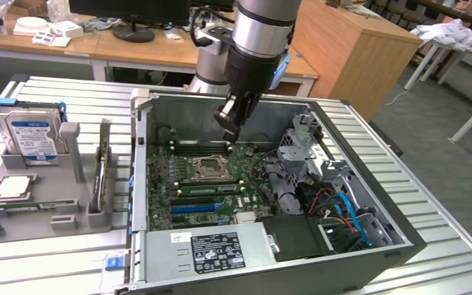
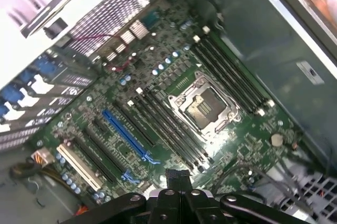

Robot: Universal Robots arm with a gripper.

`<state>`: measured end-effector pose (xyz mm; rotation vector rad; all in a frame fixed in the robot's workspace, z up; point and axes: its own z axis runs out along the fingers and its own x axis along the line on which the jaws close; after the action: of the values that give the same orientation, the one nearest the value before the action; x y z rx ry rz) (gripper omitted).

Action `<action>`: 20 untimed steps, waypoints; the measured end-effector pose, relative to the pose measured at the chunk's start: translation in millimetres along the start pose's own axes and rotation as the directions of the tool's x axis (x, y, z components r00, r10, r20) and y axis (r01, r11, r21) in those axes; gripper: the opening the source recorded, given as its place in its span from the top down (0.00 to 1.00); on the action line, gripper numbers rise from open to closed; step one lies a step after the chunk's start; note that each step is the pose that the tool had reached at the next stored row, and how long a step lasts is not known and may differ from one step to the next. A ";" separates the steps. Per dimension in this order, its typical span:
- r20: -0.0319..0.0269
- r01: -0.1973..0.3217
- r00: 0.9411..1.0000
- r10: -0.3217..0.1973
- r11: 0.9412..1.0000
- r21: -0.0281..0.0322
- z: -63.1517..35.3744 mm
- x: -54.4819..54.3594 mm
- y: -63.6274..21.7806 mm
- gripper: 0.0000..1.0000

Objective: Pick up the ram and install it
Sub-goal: 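Press down the ram until it locks into place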

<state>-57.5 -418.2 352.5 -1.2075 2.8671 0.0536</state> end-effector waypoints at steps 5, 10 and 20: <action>0.002 -0.090 0.996 0.090 0.996 0.004 0.1 0.0 0.0 0.89; 0.004 -0.173 0.985 0.173 0.985 0.007 0.2 0.0 0.0 0.89; 0.009 -0.333 0.943 0.333 0.943 0.013 0.3 0.0 0.0 0.89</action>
<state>-57.5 -418.2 352.3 -0.7043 3.0247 0.0449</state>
